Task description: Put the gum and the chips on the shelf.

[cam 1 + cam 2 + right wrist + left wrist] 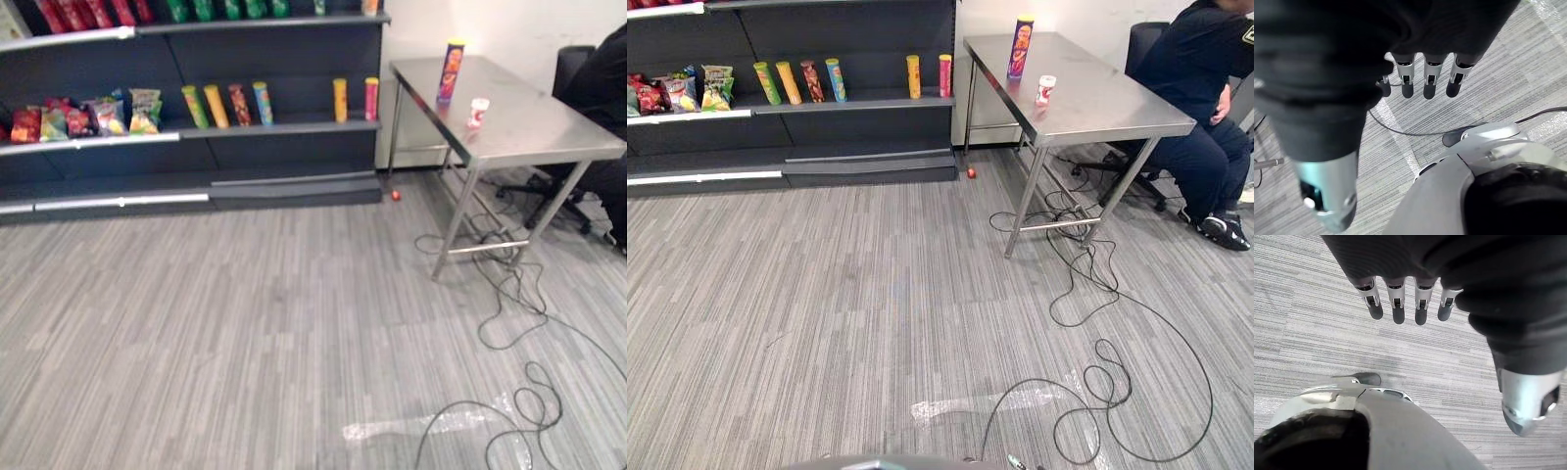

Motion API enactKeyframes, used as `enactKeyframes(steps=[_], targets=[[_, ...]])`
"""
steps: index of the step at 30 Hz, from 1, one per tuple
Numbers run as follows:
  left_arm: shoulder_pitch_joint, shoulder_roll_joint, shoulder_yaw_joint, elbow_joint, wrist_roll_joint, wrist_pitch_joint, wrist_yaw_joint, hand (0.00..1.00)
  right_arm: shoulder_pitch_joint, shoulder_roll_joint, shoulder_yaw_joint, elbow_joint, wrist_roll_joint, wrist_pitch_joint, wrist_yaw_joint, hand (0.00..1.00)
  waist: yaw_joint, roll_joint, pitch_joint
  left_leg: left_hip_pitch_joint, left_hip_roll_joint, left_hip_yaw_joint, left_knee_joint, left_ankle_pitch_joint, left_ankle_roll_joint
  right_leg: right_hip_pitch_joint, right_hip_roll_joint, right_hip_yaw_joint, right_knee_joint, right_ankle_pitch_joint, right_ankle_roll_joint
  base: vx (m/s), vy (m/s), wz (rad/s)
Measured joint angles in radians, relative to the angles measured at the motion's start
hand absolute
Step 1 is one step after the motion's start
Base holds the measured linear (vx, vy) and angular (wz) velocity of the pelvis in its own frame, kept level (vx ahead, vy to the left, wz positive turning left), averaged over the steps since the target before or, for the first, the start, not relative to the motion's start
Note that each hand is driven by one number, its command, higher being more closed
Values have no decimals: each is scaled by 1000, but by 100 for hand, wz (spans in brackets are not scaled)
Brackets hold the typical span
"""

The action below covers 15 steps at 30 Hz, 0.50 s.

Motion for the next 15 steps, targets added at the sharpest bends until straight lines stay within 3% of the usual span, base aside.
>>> enactKeyframes(steps=[4,15], targets=[[-11,-2,7,5,0,-1,-3,0,-18,5,-34,8,1,0,3,0,0,2,25,35,4,6,-15,-4,-20,32,6,-10,-12,1,3,22,-6,-1],[-16,-4,6,6,0,-3,-4,0,-33,5,-39,7,21,-2,9,0,0,5,36,47,17,39,-15,-6,-24,31,17,-3,-12,-5,11,-25,-37,-7]])
